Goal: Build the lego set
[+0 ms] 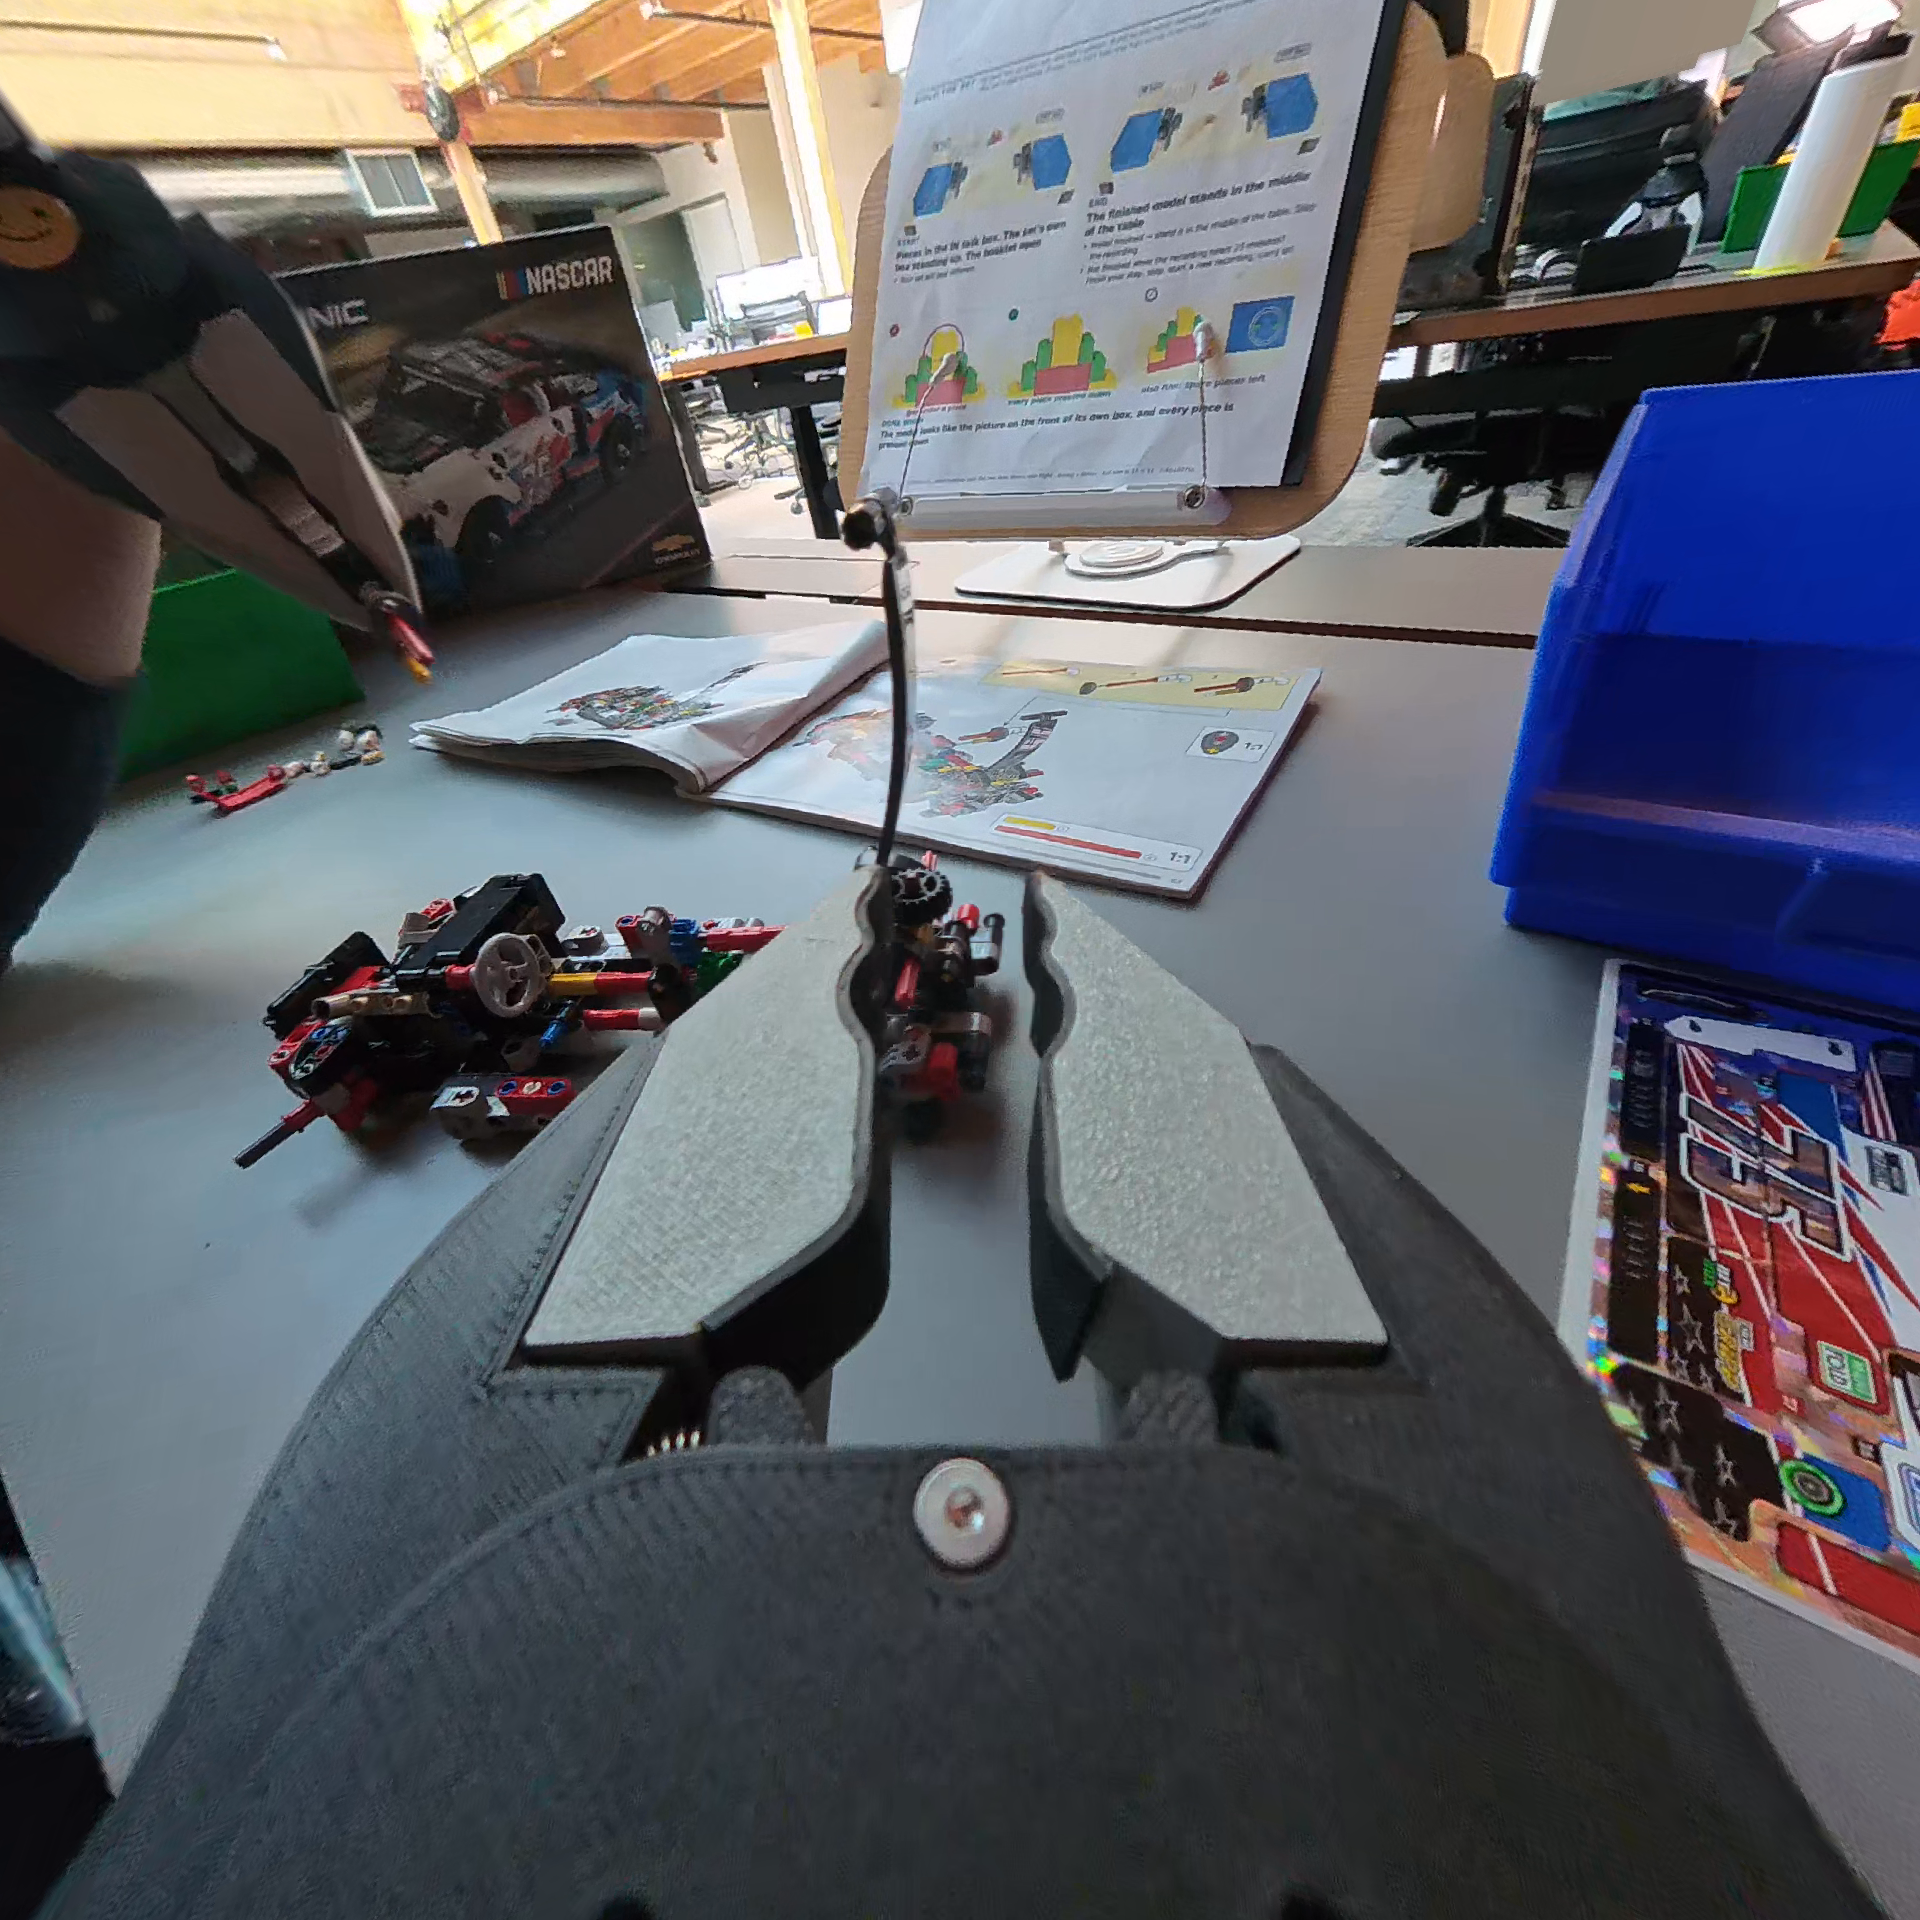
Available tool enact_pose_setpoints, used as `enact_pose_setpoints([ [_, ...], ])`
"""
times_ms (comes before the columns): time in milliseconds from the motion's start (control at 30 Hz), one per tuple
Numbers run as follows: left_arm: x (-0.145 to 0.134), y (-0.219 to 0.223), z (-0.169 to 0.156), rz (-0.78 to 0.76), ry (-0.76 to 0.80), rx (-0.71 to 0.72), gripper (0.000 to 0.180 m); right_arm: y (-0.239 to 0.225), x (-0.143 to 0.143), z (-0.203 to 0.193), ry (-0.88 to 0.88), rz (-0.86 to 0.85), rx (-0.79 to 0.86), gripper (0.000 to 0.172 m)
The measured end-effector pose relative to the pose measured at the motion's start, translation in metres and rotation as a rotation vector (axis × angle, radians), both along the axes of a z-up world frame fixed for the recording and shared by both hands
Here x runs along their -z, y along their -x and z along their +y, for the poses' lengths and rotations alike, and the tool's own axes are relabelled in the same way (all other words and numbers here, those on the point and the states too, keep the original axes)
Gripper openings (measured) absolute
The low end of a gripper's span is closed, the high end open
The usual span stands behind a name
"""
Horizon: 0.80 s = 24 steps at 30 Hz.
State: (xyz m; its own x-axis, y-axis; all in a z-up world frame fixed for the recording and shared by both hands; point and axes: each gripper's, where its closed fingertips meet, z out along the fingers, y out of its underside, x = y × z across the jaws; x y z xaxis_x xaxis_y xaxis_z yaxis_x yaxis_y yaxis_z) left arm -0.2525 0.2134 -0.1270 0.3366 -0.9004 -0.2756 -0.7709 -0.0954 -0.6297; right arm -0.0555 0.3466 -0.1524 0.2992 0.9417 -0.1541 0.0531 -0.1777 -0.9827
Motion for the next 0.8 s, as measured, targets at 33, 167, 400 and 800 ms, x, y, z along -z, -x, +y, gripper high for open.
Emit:
enact_pose_setpoints([
  [33, -0.003, 0.0, -0.002, 0.008, -0.01, 0.001, 0.005, -0.001, 0.0, 0.003, 0.0, 0.0, 0.012, 0.021],
  [167, -0.016, 0.007, -0.009, 0.029, -0.065, -0.018, 0.005, -0.003, 0.001, 0.01, 0.005, -0.009, 0.042, 0.022],
  [400, -0.028, 0.036, -0.019, -0.039, -0.058, -0.08, 0.005, -0.003, 0.003, 0.026, -0.01, -0.029, 0.07, 0.021],
  [800, -0.007, 0.059, -0.006, 0.007, 0.031, -0.153, 0.005, -0.01, -0.008, 0.063, 0.08, 0.103, 0.042, 0.022],
])
